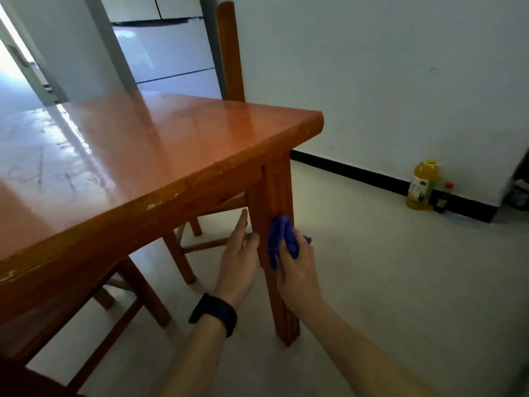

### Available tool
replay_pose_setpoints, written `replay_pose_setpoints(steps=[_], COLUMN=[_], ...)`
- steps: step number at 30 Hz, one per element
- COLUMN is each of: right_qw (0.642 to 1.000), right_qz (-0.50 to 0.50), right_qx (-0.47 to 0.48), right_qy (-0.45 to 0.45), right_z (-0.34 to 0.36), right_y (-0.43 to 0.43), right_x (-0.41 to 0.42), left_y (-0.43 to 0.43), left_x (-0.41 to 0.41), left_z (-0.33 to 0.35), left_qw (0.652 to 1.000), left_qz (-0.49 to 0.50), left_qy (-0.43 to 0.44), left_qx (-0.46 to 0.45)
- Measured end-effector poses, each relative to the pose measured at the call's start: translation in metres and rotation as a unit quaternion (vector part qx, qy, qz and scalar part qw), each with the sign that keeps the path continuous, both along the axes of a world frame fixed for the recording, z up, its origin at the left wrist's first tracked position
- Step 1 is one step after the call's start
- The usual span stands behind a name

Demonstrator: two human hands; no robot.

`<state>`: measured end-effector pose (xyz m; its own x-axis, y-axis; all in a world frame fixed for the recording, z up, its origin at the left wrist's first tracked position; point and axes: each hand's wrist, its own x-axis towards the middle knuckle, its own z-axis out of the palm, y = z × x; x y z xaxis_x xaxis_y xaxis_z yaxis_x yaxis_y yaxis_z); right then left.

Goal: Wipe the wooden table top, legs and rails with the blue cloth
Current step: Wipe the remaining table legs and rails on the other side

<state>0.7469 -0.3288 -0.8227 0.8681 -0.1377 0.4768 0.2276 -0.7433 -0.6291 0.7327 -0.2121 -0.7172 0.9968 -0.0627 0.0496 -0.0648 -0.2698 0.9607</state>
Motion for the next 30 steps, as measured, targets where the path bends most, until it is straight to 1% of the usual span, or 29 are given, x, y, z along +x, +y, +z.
replay_pose_setpoints(steps=[1,2,4,6,8,10,13,15,17,19,20,22,24,26,28,29,30], right_qw=[0.998,0.994,0.99,0.977,0.973,0.965,0.97,0.96,0.941,0.934,0.926,0.899,0.878,0.88,0.889,0.902,0.92], right_qz=[0.004,0.012,-0.011,-0.038,-0.078,-0.082,-0.068,-0.098,-0.132,-0.136,-0.138,-0.15,-0.15,-0.129,-0.117,-0.111,-0.101], right_qx=[0.022,0.054,0.029,0.112,0.16,0.203,0.209,0.24,0.28,0.287,0.294,0.308,0.329,0.342,0.353,0.352,0.344], right_qy=[0.059,0.097,0.137,0.175,0.147,0.141,0.105,0.103,0.135,0.164,0.192,0.271,0.313,0.303,0.266,0.223,0.156], right_z=[-0.02,-0.037,-0.054,-0.056,-0.047,-0.033,-0.025,-0.033,-0.05,-0.075,-0.086,-0.111,-0.131,-0.132,-0.119,-0.107,-0.092], right_y=[-0.006,-0.012,-0.026,-0.031,-0.028,-0.024,-0.028,-0.037,-0.044,-0.048,-0.049,-0.049,-0.043,-0.032,-0.021,-0.015,-0.01], right_x=[-0.011,-0.02,-0.029,-0.033,-0.032,-0.03,-0.02,-0.012,-0.011,-0.014,-0.017,-0.022,-0.032,-0.034,-0.032,-0.029,-0.026], left_y=[-0.004,-0.009,-0.02,-0.029,-0.035,-0.04,-0.044,-0.043,-0.039,-0.033,-0.031,-0.031,-0.036,-0.039,-0.042,-0.042,-0.041], left_x=[0.005,0.01,0.019,0.024,0.026,0.03,0.035,0.036,0.037,0.041,0.044,0.05,0.054,0.053,0.051,0.048,0.046], left_z=[-0.005,-0.01,-0.023,-0.034,-0.041,-0.044,-0.046,-0.047,-0.052,-0.06,-0.064,-0.072,-0.081,-0.087,-0.092,-0.093,-0.094], left_qw=[1.0,1.0,1.0,0.999,0.997,0.995,0.992,0.994,0.997,0.998,0.998,0.996,0.995,0.992,0.994,0.996,0.998], left_qz=[-0.008,-0.011,-0.002,0.009,0.032,0.054,0.062,0.052,0.045,0.043,0.043,0.045,0.058,0.075,0.068,0.059,0.05], left_qy=[-0.003,-0.008,-0.013,-0.025,-0.039,-0.032,-0.005,-0.008,-0.016,-0.039,-0.053,-0.069,-0.068,-0.093,-0.081,-0.064,-0.048], left_qx=[0.002,0.003,-0.015,-0.035,-0.056,-0.08,-0.112,-0.094,-0.062,-0.025,-0.005,0.029,0.044,0.042,0.028,0.015,0.002])
